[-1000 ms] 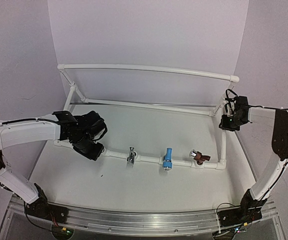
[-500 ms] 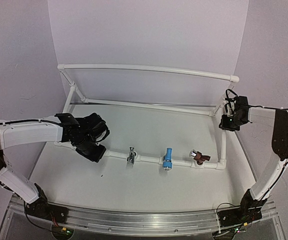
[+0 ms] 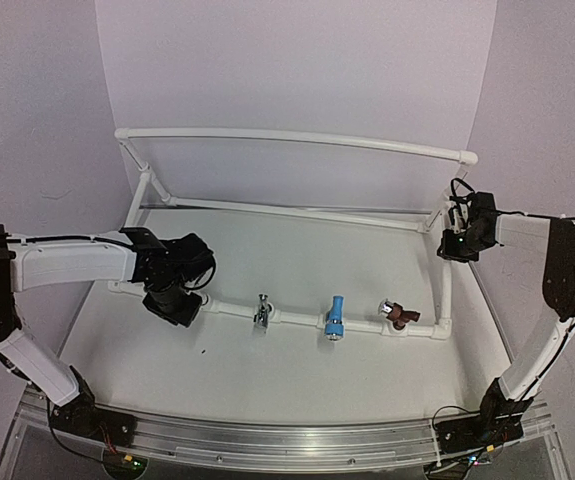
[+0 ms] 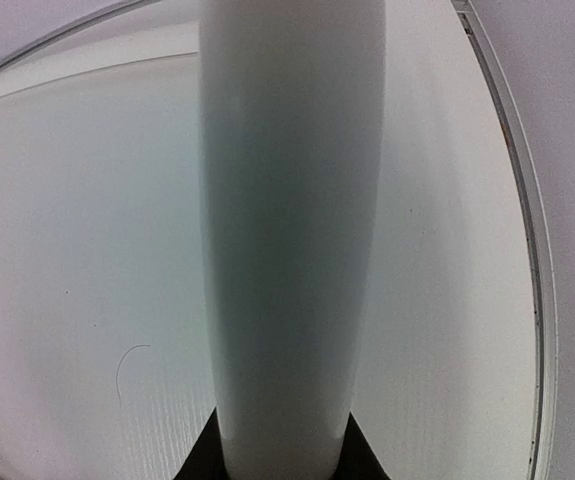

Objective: Install the water faucets

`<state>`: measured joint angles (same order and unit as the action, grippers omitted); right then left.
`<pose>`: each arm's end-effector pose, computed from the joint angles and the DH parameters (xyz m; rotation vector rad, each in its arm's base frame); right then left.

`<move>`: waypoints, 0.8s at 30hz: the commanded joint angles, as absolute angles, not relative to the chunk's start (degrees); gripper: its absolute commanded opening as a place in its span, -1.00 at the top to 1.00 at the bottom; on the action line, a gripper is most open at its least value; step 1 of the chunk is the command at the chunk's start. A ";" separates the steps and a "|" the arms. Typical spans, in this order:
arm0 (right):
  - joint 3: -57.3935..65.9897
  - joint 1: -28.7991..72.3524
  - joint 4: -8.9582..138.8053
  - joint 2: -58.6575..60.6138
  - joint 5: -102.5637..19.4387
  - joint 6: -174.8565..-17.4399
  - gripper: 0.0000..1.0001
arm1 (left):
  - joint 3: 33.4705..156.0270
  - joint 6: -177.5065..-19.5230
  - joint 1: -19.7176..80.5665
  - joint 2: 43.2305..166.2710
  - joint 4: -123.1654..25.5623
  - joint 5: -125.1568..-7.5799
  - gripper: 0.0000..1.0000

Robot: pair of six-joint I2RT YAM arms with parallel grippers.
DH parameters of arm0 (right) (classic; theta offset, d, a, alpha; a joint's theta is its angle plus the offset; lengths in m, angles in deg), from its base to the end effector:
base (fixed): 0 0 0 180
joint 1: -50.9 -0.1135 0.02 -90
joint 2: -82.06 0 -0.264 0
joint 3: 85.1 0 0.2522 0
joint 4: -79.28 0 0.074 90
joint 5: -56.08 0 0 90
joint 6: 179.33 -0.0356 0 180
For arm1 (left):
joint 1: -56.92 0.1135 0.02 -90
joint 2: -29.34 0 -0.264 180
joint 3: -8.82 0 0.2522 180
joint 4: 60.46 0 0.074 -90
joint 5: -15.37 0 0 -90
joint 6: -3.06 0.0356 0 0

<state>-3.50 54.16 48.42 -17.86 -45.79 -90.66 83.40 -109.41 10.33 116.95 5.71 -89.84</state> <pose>0.3759 -0.0141 0.2119 0.0034 2.4183 0.2360 0.1958 -0.1934 0.2140 0.5569 2.7776 0.1598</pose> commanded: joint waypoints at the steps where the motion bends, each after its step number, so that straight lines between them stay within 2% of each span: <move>1: -2.43 55.18 45.71 -17.73 -43.86 -84.32 1.00 | 84.56 -109.90 12.91 112.28 4.90 -93.31 1.00; 17: -2.68 55.34 45.57 -17.44 -43.95 -84.15 1.00 | 90.68 -103.04 17.42 116.26 -2.18 -92.91 1.00; 24: -2.78 55.39 45.53 -17.33 -43.93 -83.90 1.00 | 92.75 -100.08 18.16 118.90 -6.80 -87.37 1.00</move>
